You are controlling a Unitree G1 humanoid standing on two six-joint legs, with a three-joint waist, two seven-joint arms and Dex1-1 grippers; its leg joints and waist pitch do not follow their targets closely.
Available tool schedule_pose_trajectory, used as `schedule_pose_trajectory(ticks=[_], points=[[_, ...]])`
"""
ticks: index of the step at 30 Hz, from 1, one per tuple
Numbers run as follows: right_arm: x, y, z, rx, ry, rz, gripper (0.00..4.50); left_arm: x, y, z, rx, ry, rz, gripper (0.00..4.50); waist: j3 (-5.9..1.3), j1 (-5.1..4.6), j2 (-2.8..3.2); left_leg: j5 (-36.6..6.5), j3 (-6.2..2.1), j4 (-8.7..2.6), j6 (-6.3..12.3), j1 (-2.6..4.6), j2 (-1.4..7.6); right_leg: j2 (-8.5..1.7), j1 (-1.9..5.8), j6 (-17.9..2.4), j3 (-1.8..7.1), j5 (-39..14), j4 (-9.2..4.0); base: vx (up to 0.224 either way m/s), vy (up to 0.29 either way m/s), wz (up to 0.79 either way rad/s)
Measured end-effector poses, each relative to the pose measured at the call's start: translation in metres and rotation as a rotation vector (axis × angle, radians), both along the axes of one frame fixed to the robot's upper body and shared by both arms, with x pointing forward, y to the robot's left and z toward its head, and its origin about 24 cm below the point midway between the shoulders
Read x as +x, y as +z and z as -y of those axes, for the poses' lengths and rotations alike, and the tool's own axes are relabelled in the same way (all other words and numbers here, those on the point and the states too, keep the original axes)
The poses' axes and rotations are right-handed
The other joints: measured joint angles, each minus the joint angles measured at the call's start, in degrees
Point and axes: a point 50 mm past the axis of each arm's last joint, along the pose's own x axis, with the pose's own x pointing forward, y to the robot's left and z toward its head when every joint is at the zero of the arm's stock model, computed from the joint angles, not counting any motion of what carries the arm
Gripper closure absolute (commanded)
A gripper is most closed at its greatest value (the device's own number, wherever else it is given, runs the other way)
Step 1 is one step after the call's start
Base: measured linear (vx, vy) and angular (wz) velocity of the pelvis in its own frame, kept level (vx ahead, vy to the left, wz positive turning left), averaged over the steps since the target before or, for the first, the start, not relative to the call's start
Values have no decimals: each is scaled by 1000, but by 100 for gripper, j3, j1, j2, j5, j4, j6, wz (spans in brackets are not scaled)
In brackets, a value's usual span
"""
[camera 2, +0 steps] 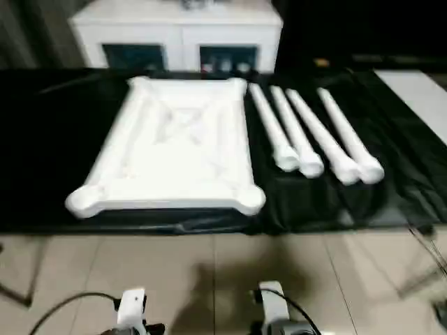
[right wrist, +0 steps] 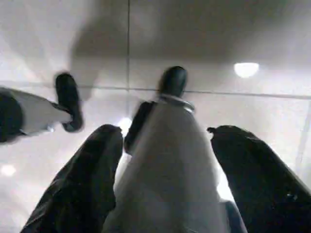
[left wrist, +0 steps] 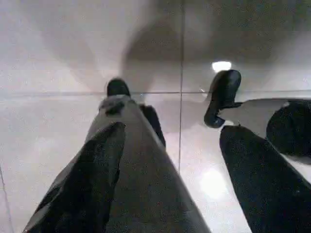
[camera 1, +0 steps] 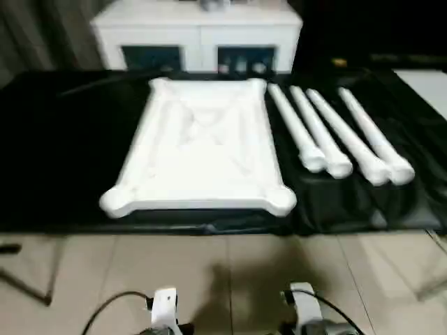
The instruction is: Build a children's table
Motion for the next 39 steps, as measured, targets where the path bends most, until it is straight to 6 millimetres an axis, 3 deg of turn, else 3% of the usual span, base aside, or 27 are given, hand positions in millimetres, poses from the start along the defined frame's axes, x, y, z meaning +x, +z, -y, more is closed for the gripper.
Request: schedule_pose_trajectory(ticks=[1,2,3,6,8,10,12,14,17,19,23,26,32,39], points=[[-3,-1,0,-1,0,-14,123,2,1,-1,4,-13,12,99,-58,-1,-175,1,63,10,-5,30,-70,-30,11,33,230,82,132,83,-47,2],[-4,-1,3,-12,5,-10,123,2,1,-1,5,-33,18,99,-86,102,-236,8,16,8,-19,22,-133,-7,-24,103,359,139,188,85,-95,3],[-3,-1,6,-22,15,2,123,1,1,-1,9,-58,18,99,-105,138,-210,15,2,-25,-30,10,-138,7,-48,102,376,130,178,85,-95,3],[1,0,11,-29,46,66,123,7,3,5,17,-144,90,99,-195,283,-116,192,10,-58,-34,-144,-109,44,-224,32,381,133,228,70,-46,-6],[8,3,6,8,109,140,123,14,7,3,39,-169,191,99,-206,332,-125,173,14,-11,1,-225,-96,58,-295,-10,387,108,277,76,-16,0],[13,7,1,30,165,201,123,19,11,3,42,-172,266,99,-209,376,-129,157,16,8,29,-250,-89,60,-315,-23,388,101,284,32,-4,1],[20,11,-4,28,255,273,123,24,18,-10,21,-187,375,99,-213,390,-139,142,27,38,54,-255,-64,65,-314,-25,391,99,285,0,0,0],[25,14,-5,21,346,322,123,28,29,-41,24,-225,463,99,-218,403,-150,141,48,49,52,-246,-41,76,-305,-30,399,101,284,0,0,0],[25,16,-5,50,452,337,123,27,39,-65,57,-303,544,99,-217,436,-125,139,109,47,37,-196,-33,76,-271,-61,450,122,279,-17,3,-1],[25,17,-8,72,525,345,123,21,38,-59,40,-378,577,99,-209,433,-126,121,183,30,2,-130,-33,74,-244,-60,523,123,275,0,0,0],[30,23,-24,140,689,400,123,4,38,-36,-81,-530,639,99,-189,432,-183,129,215,24,-14,-120,-36,83,-217,-60,583,126,243,0,0,0],[33,29,-27,192,747,455,123,0,50,-42,-134,-602,705,99,-197,436,-215,131,230,20,-15,-124,-37,107,-212,-64,644,135,241,0,0,0],[33,35,-38,247,910,498,123,6,71,-45,-182,-686,811,99,-199,438,-212,133,253,12,-12,-124,-36,108,-220,-61,654,133,236,0,0,0],[28,38,-45,330,1044,506,123,19,113,-52,-208,-763,1016,99,-202,445,-228,133,293,11,-11,-121,-19,111,-234,-62,665,133,246,0,0,0]])
